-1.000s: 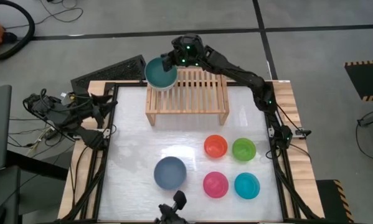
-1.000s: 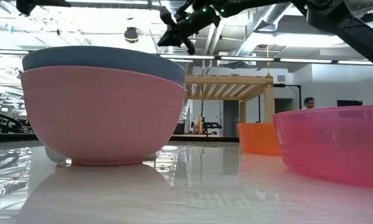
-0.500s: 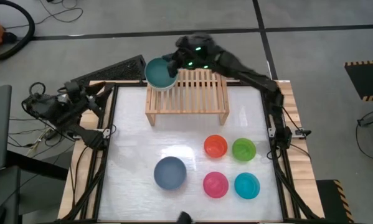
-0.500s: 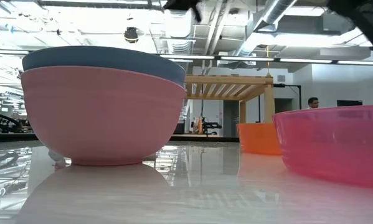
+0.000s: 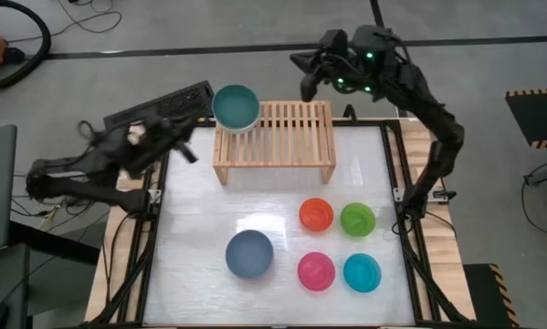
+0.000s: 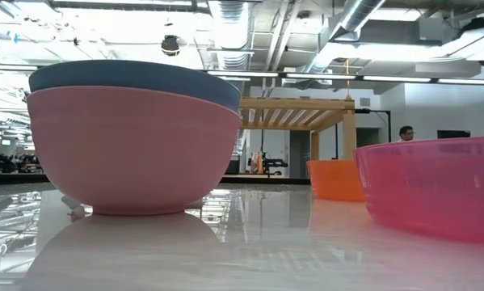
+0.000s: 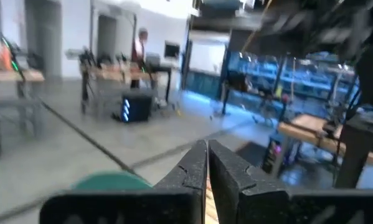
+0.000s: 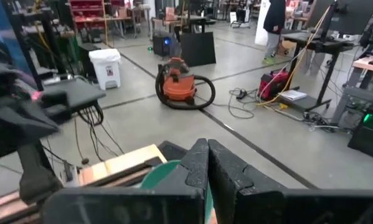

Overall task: Place and stack bowls onto a shelf
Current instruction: Stack the large green bowl on top of the large white bowl, then stack the large blue bowl on top of the large green bowl

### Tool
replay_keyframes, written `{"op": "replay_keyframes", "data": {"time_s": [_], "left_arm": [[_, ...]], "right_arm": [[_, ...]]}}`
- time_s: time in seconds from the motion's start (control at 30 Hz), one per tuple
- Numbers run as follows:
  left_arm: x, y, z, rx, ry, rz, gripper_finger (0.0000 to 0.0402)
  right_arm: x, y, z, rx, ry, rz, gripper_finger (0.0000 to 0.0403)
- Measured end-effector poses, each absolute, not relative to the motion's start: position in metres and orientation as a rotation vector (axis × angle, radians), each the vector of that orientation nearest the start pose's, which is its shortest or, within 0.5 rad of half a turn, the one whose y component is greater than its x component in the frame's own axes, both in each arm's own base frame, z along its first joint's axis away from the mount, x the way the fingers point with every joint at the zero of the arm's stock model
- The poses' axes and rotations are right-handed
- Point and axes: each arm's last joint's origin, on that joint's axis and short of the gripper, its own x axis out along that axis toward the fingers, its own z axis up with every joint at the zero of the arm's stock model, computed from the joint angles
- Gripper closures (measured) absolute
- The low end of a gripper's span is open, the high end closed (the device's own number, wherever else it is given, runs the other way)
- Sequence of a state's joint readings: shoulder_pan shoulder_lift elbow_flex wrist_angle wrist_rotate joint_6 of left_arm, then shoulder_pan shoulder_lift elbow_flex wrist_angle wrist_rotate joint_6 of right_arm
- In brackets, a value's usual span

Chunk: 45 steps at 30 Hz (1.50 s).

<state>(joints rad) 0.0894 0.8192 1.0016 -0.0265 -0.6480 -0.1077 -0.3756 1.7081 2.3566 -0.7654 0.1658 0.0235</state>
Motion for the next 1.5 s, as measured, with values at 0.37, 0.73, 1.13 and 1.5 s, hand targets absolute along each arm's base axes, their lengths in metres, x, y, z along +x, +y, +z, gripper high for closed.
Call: {"op": "replay_keyframes", "data": {"time_s": [0.37,0.73,1.13,1.5], "left_arm": [[0.170,0.143,0.406,-0.299,0.025,0.605,0.0401],[0.153,0.252,0.364,-0.512,0.213,0.337,0.0401],[0.146,0.281,0.342,-0.575,0.226,0.345,0.0401],[0.138,0.280,0.348,-0.567,0.208,0.399,0.0401]], "right_arm": [[0.261,-0.114,0.550,-0.003,0.222,-0.557,0.0379],[0.260,-0.117,0.548,0.001,0.236,-0.567,0.0375],[0.259,-0.120,0.548,-0.002,0.238,-0.576,0.0362],[0.259,-0.120,0.548,-0.027,0.246,-0.569,0.0374]]}}
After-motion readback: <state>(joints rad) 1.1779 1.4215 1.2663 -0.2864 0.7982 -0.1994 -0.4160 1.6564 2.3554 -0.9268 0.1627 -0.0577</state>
